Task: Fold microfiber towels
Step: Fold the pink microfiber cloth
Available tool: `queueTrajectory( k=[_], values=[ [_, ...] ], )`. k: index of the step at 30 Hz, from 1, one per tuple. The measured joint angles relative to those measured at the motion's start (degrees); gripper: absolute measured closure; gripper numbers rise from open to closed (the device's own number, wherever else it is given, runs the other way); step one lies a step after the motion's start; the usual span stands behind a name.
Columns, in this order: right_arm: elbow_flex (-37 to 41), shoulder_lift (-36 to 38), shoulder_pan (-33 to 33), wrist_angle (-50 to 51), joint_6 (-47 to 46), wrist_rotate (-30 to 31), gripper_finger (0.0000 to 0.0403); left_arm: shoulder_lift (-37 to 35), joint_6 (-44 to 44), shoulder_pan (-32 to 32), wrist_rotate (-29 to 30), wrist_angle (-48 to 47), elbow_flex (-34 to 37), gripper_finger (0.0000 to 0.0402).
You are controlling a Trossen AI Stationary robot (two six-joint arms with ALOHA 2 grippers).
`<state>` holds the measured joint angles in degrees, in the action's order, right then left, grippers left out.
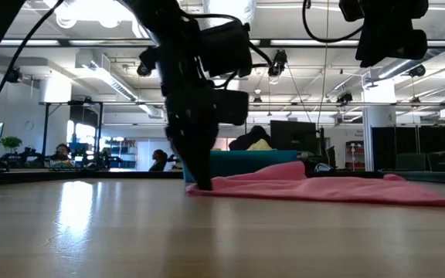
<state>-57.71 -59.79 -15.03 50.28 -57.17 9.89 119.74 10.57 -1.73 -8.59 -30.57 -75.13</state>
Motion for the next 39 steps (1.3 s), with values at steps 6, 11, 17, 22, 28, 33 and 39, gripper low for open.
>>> queueTrajectory(
  k=[6, 11, 17, 22, 28, 33, 39],
  values=[
    [0.00, 0.00, 0.00, 0.00, 1.85, 0.17, 0.0314, 0.04, 6.65, -1.87, -2.31, -4.50, 0.20, 0.0401],
    [0.00, 0.00, 0.01, 0.02, 2.38, 0.17, 0.0314, 0.14, 3.59, -4.51, -5.43, -2.73, 0.35, 0.0401],
    [0.00, 0.00, 0.02, 0.02, 2.26, 0.17, 0.0314, 0.51, -7.68, -7.58, -5.86, 5.53, 0.39, 0.0401],
    [0.00, 0.00, 0.00, 0.00, 1.08, -0.15, 0.0314, 0.50, -12.53, -9.32, -5.71, 12.75, 0.26, 0.0401],
    [0.00, 0.00, -0.59, -0.02, -2.91, -6.95, 0.0314, 0.55, -7.28, -12.16, -9.52, 20.15, 0.22, 0.0401],
    [0.00, 0.00, -3.99, -0.02, -3.58, -7.37, 0.0314, 0.55, 2.31, -15.62, -8.28, 20.58, 0.22, 0.0401],
    [0.00, -1.20, -10.06, -1.63, -6.73, -6.83, 0.0314, -1.22, 4.12, -21.21, 2.83, 17.88, 0.08, 0.0401]
  ],
)
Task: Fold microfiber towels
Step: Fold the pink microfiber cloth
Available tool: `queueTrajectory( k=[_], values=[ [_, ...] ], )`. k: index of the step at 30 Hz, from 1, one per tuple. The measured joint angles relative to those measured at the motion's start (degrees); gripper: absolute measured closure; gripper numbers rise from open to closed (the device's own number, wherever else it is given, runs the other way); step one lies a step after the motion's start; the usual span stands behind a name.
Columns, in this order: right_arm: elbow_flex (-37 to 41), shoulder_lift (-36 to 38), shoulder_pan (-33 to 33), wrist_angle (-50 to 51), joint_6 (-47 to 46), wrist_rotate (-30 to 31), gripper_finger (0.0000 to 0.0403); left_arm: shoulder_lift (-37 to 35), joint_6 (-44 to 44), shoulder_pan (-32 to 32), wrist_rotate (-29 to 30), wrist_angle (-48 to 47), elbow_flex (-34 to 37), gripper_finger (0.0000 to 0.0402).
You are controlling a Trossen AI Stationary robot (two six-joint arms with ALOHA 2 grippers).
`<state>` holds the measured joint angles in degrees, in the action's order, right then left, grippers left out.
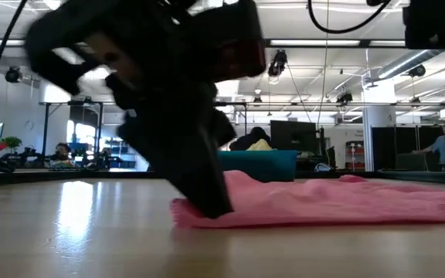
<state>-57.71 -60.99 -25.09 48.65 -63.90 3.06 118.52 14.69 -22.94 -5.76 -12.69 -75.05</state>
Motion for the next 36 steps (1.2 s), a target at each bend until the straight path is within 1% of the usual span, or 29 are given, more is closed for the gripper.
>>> queueTrajectory(
  k=[4, 6, 11, 16, 20, 22, 26, 29, 31, 36],
  values=[
    [0.00, -2.64, -3.58, -3.98, -0.04, -0.03, 0.0314, -2.73, 0.01, -3.06, 8.28, -4.04, 0.35, 0.0402],
    [0.00, -4.29, -5.08, -6.19, -0.02, -0.01, 0.0314, -3.92, -0.01, -4.05, 11.15, -5.65, 0.44, 0.0401],
    [0.02, -8.47, -8.75, -9.73, 1.93, -0.03, 0.0314, -6.85, -0.19, -5.40, 13.81, -6.71, 0.33, 0.0401],
    [0.02, -10.19, -11.52, -10.44, 2.49, 0.11, 0.0314, -8.14, -0.52, -5.63, 14.66, -9.21, -0.30, 0.0394],
    [0.02, -9.53, -13.54, -10.72, 4.40, 2.16, 0.0314, -9.30, -0.45, -5.35, 14.84, -14.07, -2.41, 0.0360],
    [0.02, -8.61, -14.48, -10.59, 5.59, 3.62, 0.0314, -9.84, -0.43, -5.04, 14.88, -17.60, -3.25, 0.0334],
    [0.02, -7.22, -15.90, -10.06, 8.25, 7.23, 0.0314, -11.88, -0.15, -4.52, 15.63, -21.75, -5.53, 0.0280],
    [0.02, -7.15, -16.67, -9.51, 12.10, 9.60, 0.0314, -12.24, -0.08, -4.52, 17.09, -22.28, -6.17, 0.0250],
    [0.00, -7.42, -16.67, -8.72, 15.36, 10.52, 0.0314, -12.24, -0.25, -4.54, 18.42, -22.26, -5.81, 0.0241],
    [0.31, -9.51, -16.63, -8.06, 20.70, 10.50, 0.0314, -11.64, -1.32, -4.15, 19.10, -22.33, -3.61, 0.0238]
  ],
)
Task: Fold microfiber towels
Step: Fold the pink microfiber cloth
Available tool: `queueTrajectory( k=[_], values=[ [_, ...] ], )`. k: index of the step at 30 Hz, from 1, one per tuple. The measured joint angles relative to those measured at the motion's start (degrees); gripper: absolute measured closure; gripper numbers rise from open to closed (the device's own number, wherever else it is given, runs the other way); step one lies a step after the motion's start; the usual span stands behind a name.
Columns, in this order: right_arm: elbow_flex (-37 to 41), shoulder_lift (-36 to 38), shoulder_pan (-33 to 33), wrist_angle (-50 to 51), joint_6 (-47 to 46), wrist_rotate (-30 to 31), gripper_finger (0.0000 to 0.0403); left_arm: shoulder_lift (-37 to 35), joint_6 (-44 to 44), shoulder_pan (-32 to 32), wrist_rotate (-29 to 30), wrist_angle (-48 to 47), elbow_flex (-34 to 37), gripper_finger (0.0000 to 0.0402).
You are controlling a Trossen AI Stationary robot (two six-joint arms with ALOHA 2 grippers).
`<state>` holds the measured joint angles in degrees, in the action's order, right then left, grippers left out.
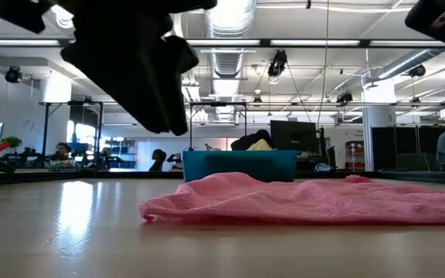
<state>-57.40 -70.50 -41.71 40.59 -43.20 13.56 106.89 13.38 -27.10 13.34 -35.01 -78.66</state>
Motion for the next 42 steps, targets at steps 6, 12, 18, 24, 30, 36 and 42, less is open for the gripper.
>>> queueTrajectory(
  k=[6, 12, 18, 24, 30, 36, 42],
  values=[
    [-0.03, -4.32, 0.09, -0.39, 1.25, -3.04, 0.0313, 1.26, -4.57, -0.01, -1.56, 6.14, 2.71, 0.0237],
    [-0.05, -11.31, 0.09, -0.73, 0.85, -6.79, 0.0278, 2.42, -4.97, -0.21, -4.27, 12.47, 3.88, 0.0237],
    [-1.07, -17.85, 0.09, -0.96, 2.03, -8.15, 0.0221, 3.12, -5.30, -0.21, -5.35, 12.07, 4.04, 0.0237],
    [-3.53, -23.70, 0.09, -1.03, 4.56, -8.05, 0.0200, 5.62, -5.22, -0.41, -7.22, 15.44, 3.91, 0.0237],
    [-5.10, -27.75, 0.14, 0.12, 5.73, -7.98, 0.0200, 7.20, -4.88, -0.48, -7.50, 16.09, 3.97, 0.0237],
    [-4.84, -28.75, 0.98, 1.20, 2.31, -8.00, 0.0200, 7.20, -4.81, -0.48, -7.54, 16.44, 4.35, 0.0237],
    [-4.77, -28.75, 2.27, 1.19, 2.04, -8.30, 0.0205, 7.19, -4.66, -0.48, -7.68, 16.99, 5.86, 0.0237]
  ],
)
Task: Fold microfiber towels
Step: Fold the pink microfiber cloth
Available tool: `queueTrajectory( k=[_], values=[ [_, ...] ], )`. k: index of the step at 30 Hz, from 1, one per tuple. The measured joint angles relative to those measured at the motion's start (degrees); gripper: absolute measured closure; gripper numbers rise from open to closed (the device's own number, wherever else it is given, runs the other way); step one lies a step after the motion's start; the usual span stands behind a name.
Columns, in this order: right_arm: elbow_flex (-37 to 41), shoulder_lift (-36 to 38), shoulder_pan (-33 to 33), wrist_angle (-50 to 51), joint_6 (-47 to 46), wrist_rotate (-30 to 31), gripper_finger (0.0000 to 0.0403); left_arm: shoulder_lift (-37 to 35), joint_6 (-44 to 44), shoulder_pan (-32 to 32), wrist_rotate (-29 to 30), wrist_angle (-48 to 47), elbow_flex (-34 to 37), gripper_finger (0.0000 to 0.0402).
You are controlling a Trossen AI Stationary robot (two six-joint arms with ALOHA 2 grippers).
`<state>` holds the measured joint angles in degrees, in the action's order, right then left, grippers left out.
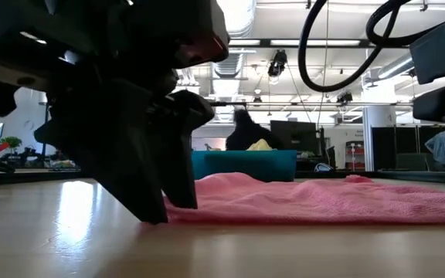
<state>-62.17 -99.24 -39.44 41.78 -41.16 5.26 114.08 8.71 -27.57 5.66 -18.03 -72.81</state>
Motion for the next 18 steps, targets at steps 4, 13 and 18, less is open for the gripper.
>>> queueTrajectory(
  k=[4, 13, 18],
  values=[
    [0.09, -0.02, 0.84, -0.12, -0.21, -0.13, 0.0224, -0.21, 0.00, 0.00, -2.13, 0.78, 0.94, 0.0237],
    [0.15, -0.07, 1.12, -0.76, -1.11, -1.18, 0.0251, -0.25, 0.03, 0.71, 0.75, 2.71, 1.91, 0.0239],
    [0.17, -0.11, 1.10, -1.08, -2.39, -1.41, 0.0285, -0.21, 0.22, 1.25, 2.69, 2.72, 1.91, 0.0286]
  ],
)
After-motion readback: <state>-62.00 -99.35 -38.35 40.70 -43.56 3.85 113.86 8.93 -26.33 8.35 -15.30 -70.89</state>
